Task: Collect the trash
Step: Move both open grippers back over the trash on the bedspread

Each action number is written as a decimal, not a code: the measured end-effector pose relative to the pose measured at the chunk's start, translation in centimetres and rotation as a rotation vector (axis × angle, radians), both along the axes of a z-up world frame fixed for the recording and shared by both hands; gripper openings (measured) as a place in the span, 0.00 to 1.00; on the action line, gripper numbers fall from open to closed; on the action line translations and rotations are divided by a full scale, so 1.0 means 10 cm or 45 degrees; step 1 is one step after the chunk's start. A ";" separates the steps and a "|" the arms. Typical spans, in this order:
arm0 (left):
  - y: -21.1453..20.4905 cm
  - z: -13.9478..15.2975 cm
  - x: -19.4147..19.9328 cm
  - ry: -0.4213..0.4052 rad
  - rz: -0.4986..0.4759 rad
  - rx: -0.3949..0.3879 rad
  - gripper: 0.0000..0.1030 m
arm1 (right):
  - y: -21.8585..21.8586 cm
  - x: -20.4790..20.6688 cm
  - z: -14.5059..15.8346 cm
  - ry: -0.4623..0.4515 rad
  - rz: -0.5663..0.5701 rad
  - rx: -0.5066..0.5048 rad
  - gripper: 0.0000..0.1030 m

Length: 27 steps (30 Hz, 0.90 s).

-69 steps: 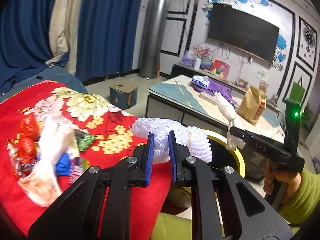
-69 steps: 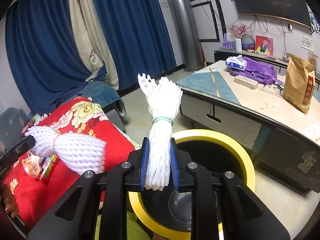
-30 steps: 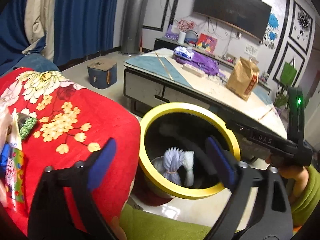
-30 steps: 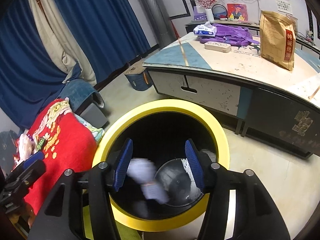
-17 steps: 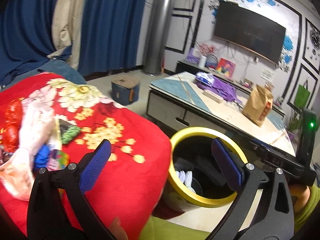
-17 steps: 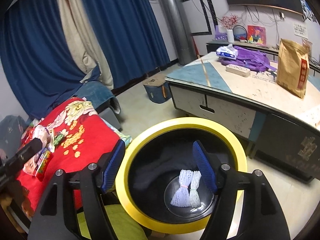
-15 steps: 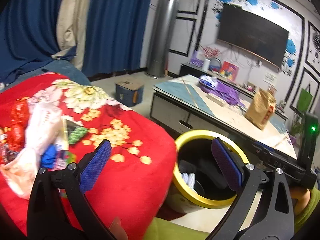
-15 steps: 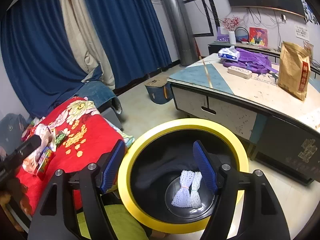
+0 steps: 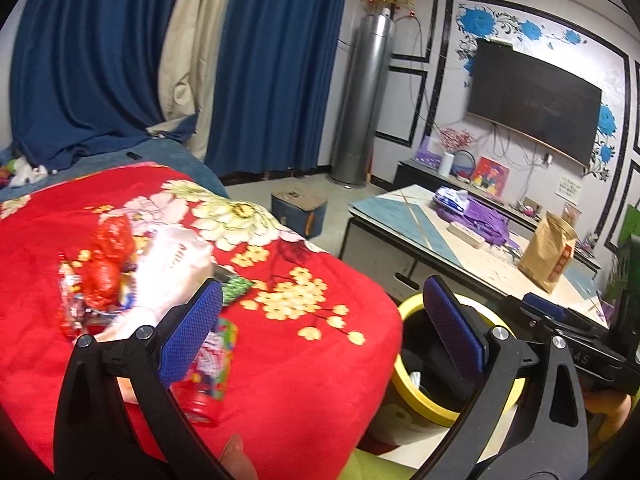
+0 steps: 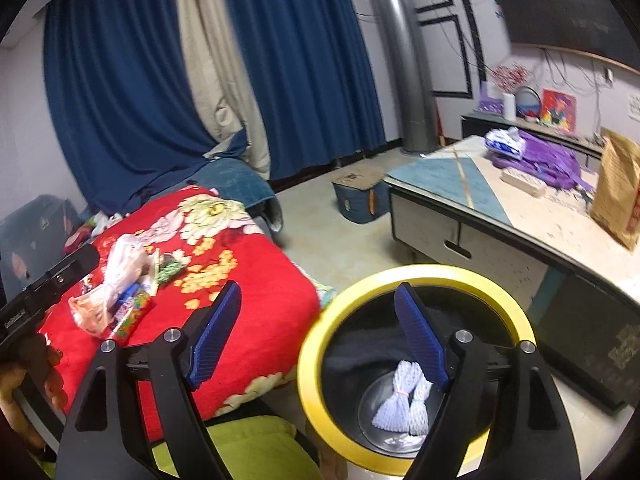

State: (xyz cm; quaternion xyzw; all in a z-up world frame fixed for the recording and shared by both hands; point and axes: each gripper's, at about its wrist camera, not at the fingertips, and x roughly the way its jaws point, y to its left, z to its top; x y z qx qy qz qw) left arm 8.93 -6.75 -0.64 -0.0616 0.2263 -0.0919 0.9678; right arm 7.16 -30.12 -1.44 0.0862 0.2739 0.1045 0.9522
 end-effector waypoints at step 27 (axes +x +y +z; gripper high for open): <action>1.15 0.04 -0.26 0.041 0.353 -0.073 0.89 | 1.48 0.14 0.15 0.008 0.410 -0.082 0.79</action>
